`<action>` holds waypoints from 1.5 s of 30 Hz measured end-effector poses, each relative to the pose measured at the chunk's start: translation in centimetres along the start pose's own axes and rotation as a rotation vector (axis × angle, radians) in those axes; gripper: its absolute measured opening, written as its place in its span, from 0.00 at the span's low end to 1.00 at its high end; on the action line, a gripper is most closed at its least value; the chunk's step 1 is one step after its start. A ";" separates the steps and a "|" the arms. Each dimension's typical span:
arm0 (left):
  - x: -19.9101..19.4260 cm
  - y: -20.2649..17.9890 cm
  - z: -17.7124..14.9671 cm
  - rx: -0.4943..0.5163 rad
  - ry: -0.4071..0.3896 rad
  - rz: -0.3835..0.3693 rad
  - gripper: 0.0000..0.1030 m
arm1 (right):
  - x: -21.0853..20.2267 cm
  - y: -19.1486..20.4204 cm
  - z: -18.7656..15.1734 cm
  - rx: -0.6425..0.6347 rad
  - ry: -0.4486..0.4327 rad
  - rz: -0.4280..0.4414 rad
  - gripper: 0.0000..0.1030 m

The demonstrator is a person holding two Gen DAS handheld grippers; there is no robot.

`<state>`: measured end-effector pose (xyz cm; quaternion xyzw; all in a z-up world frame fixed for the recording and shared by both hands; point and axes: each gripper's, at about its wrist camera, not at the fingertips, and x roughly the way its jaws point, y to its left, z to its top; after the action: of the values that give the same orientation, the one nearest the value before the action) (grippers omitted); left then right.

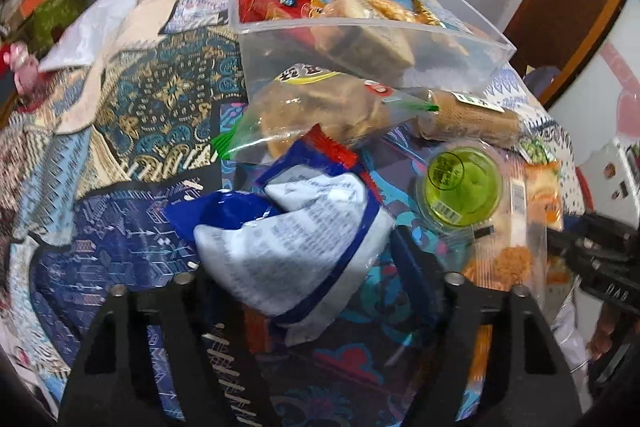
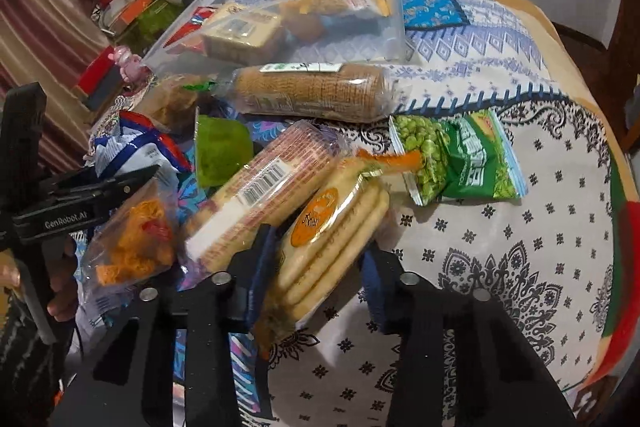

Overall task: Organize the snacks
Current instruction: 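Grasp the white-blue bag with the left tool while the right tool grasps the wafer rolls, then carry both snacks over the clear box and open both tools to drop them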

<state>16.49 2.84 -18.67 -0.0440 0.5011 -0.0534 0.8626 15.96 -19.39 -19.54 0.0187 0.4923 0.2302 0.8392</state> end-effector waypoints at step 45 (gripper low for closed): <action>-8.5 -1.5 11.1 0.046 -0.264 0.010 0.49 | -4.8 4.7 12.0 -0.098 -0.311 0.077 0.21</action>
<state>21.90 2.79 -5.65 -0.0285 0.3820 -0.0542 0.9221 22.30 -14.78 -8.26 0.0319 0.3436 0.2805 0.8957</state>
